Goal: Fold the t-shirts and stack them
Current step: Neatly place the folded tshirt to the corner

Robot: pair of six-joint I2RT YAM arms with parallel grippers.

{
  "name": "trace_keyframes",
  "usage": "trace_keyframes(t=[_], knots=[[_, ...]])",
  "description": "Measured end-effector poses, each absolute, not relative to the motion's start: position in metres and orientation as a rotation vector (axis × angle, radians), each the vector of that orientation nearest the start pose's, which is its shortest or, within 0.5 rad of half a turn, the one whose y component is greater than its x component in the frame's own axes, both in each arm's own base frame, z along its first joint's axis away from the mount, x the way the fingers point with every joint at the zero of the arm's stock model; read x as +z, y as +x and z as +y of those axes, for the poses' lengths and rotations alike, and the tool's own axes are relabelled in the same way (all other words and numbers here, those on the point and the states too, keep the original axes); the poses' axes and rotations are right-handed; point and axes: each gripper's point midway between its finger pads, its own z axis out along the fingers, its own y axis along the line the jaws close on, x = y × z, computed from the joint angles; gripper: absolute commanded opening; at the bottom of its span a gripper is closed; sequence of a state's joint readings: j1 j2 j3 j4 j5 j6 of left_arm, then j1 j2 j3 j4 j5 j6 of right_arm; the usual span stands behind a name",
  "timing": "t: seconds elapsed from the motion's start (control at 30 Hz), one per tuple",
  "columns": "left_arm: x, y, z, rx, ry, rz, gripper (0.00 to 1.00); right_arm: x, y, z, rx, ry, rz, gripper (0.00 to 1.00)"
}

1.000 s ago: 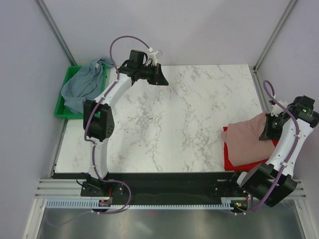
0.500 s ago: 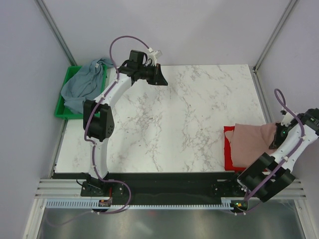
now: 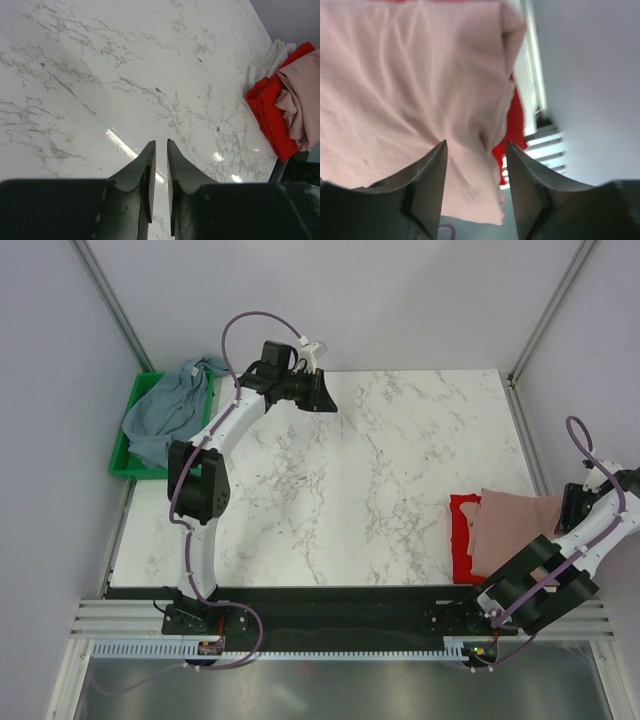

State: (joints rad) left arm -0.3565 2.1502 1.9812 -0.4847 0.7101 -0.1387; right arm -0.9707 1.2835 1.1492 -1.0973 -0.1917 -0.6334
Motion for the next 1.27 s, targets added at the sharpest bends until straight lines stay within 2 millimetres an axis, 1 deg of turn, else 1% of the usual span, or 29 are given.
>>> trace_keyframes(t=[0.03,0.1,0.17,0.2,0.23,0.27,0.3,0.33,0.37,0.4,0.43,0.47,0.57,0.63,0.7,0.77,0.83,0.9,0.97,1.0,1.07,1.2,1.27], knots=[[0.195,0.477,-0.304,-1.047,0.642,2.146,0.24,0.152,0.152,-0.203,-0.171,0.397,2.709,0.61],[0.193,0.48,-0.303,-0.993,0.635,2.152,0.32,0.17,0.164,-0.209,-0.215,0.335,2.638,0.62],[0.191,0.484,-0.298,-0.911,0.62,2.166,0.4,0.19,0.178,-0.21,-0.247,0.26,2.56,0.68],[0.193,0.486,-0.295,-0.861,0.615,2.166,0.42,0.201,0.186,-0.209,-0.254,0.219,2.521,0.71],[0.195,0.487,-0.293,-0.806,0.61,2.165,0.44,0.211,0.196,-0.205,-0.253,0.168,2.482,0.81],[0.199,0.49,-0.289,-0.74,0.605,2.16,0.49,0.221,0.208,-0.202,-0.252,0.121,2.444,0.89],[0.205,0.491,-0.287,-0.679,0.609,2.147,0.53,0.228,0.219,-0.197,-0.248,0.07,2.414,0.98],[0.211,0.491,-0.284,-0.621,0.612,2.133,0.59,0.234,0.234,-0.188,-0.239,0.015,2.389,0.98],[0.222,0.491,-0.28,-0.555,0.612,2.109,0.7,0.238,0.249,-0.178,-0.23,-0.041,2.365,0.98],[0.227,0.491,-0.279,-0.534,0.612,2.099,0.73,0.24,0.261,-0.168,-0.218,-0.089,2.345,0.98],[0.235,0.49,-0.276,-0.503,0.61,2.082,0.76,0.242,0.277,-0.152,-0.191,-0.132,2.327,0.98],[0.244,0.488,-0.274,-0.473,0.614,2.064,0.83,0.243,0.291,-0.138,-0.162,-0.166,2.307,0.98],[0.267,0.48,-0.263,-0.414,0.611,2.02,0.87,0.244,0.333,-0.095,-0.041,-0.216,2.269,0.98],[0.278,0.474,-0.256,-0.399,0.604,2.003,0.88,0.244,0.357,-0.069,0.037,-0.227,2.256,0.98],[0.282,0.469,-0.251,-0.39,0.596,2.0,0.88,0.241,0.384,-0.04,0.119,-0.227,2.245,0.98],[0.281,0.464,-0.245,-0.38,0.59,2.01,0.88,0.234,0.405,-0.01,0.173,-0.239,2.239,0.98],[0.274,0.462,-0.241,-0.37,0.586,2.03,0.87,0.224,0.416,0.013,0.182,-0.242,2.255,0.98],[0.263,0.461,-0.236,-0.356,0.584,2.056,0.86,0.216,0.424,0.031,0.139,-0.228,2.278,0.98],[0.254,0.46,-0.229,-0.338,0.591,2.084,0.85,0.213,0.434,0.048,0.103,-0.216,2.279,0.98],[0.253,0.46,-0.226,-0.329,0.592,2.092,0.85,0.213,0.438,0.056,0.097,-0.213,2.274,0.98],[0.251,0.462,-0.217,-0.314,0.588,2.103,0.84,0.214,0.446,0.077,0.091,-0.218,2.259,0.98],[0.249,0.468,-0.193,-0.304,0.57,2.13,0.83,0.218,0.463,0.117,0.092,-0.26,2.214,0.98],[0.25,0.472,-0.18,-0.305,0.562,2.137,0.83,0.213,0.469,0.136,0.106,-0.296,2.201,0.98]])
